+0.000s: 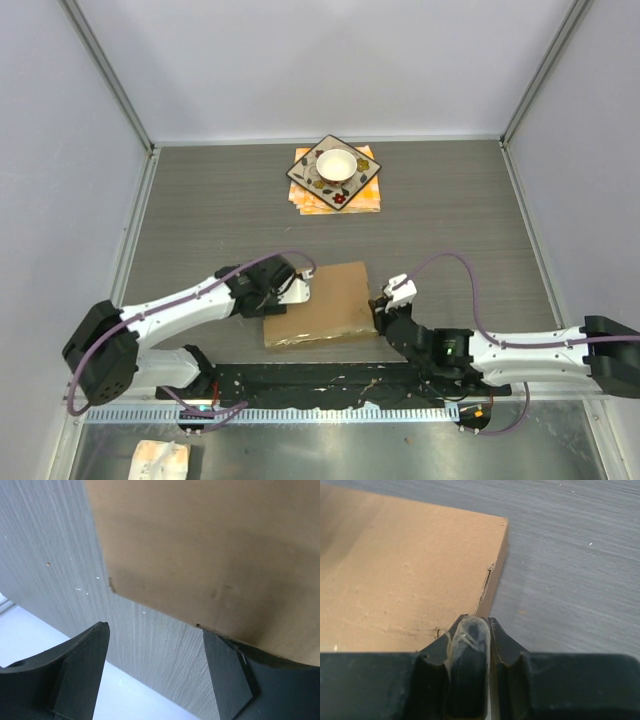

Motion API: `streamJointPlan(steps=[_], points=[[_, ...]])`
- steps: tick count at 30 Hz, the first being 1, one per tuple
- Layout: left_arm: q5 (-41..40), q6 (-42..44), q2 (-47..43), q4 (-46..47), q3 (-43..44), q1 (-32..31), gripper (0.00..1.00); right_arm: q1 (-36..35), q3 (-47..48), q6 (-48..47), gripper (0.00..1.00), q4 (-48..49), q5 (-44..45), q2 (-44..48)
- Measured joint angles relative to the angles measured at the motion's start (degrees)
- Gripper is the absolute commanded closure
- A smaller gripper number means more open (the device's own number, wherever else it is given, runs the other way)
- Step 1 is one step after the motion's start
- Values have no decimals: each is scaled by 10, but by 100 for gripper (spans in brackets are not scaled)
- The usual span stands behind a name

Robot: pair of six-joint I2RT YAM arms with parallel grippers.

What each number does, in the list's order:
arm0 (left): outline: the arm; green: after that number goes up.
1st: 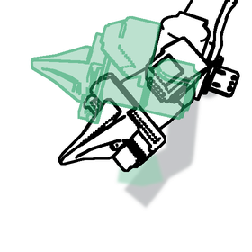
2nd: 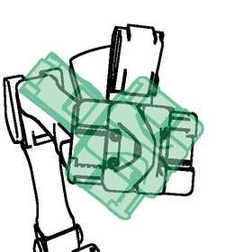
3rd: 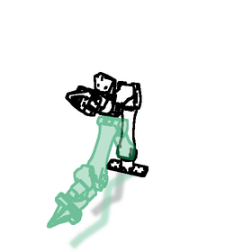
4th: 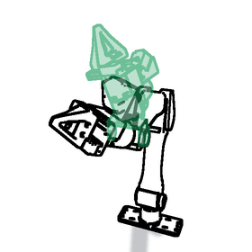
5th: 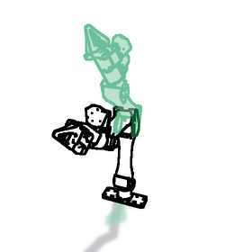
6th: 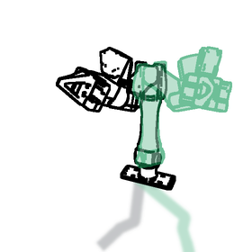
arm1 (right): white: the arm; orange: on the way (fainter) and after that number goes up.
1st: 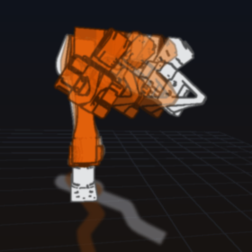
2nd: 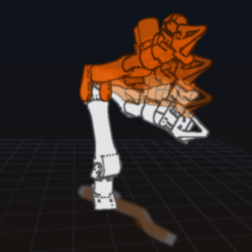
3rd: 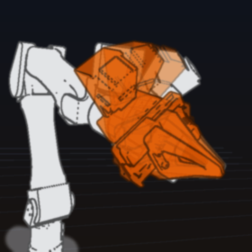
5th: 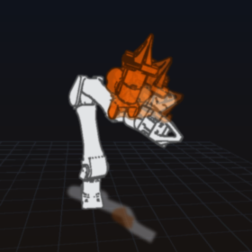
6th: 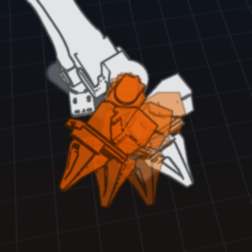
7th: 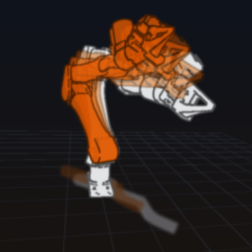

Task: Unpack the express box
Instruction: Cut the express box at the center of the board.

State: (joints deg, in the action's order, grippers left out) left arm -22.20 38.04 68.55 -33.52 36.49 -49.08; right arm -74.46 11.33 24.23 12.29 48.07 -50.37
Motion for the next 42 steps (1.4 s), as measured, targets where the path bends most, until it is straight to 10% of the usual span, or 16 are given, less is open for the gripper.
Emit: streamJointPlan(steps=[6, 16, 27, 42], points=[[56, -44, 137, -67, 187, 73, 18, -83, 28, 27, 99, -127, 46, 41], [248, -106, 127, -144, 266, 193, 17, -90, 221, -115, 99, -203, 68, 109], [365, -136, 184, -180, 351, 247, 19, -80, 416, -296, 99, -184, -227, -201], [392, -136, 251, -150, 306, 262, 32, 43, 427, -338, 99, 4, -618, -364]])
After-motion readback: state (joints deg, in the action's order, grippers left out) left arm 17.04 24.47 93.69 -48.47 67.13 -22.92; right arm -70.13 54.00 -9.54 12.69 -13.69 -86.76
